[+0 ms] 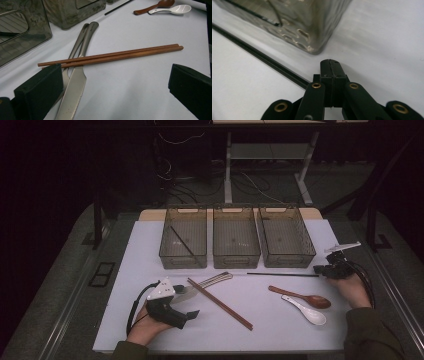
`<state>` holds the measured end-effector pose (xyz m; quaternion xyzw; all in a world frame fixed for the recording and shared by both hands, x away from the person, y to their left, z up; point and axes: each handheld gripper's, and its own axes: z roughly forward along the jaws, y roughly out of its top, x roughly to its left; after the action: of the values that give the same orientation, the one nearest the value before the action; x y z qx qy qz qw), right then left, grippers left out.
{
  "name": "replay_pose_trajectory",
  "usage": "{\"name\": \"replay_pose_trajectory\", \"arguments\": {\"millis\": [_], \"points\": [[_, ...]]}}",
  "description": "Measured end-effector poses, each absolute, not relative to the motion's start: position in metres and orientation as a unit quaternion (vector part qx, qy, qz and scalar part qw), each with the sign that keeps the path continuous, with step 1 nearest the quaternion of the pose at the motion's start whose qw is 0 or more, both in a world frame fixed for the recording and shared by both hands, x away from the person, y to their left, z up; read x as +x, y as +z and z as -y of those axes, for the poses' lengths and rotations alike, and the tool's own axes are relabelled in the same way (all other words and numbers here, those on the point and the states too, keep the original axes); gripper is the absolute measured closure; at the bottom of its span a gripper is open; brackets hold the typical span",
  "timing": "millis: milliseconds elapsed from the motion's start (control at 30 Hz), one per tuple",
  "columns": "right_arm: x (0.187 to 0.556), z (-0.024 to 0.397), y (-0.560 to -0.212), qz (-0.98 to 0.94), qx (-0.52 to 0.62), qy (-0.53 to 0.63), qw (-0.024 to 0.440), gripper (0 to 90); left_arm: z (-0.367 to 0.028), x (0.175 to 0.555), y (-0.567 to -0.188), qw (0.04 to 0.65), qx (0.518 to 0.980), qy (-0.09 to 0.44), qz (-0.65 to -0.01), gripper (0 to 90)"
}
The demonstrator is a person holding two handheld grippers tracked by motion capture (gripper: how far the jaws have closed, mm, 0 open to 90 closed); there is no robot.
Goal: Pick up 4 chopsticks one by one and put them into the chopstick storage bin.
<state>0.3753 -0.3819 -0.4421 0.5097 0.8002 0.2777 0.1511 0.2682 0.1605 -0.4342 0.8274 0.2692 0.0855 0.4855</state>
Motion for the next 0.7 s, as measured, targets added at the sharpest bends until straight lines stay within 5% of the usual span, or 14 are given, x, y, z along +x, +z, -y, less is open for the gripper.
{"name": "replay_pose_trajectory", "arguments": {"millis": [567, 700], "points": [[0.364, 0.383, -0.431, -0.821, 0.472, 0.286, 0.147, 87.2, -0.16, 0.268, -0.433, 0.486, 0.827, 0.086, -0.268, 0.0], [0.362, 0.389, -0.431, -0.825, 0.465, 0.291, 0.134, 79.1, -0.161, 0.268, -0.433, 0.485, 0.828, 0.086, -0.267, 0.0]]}}
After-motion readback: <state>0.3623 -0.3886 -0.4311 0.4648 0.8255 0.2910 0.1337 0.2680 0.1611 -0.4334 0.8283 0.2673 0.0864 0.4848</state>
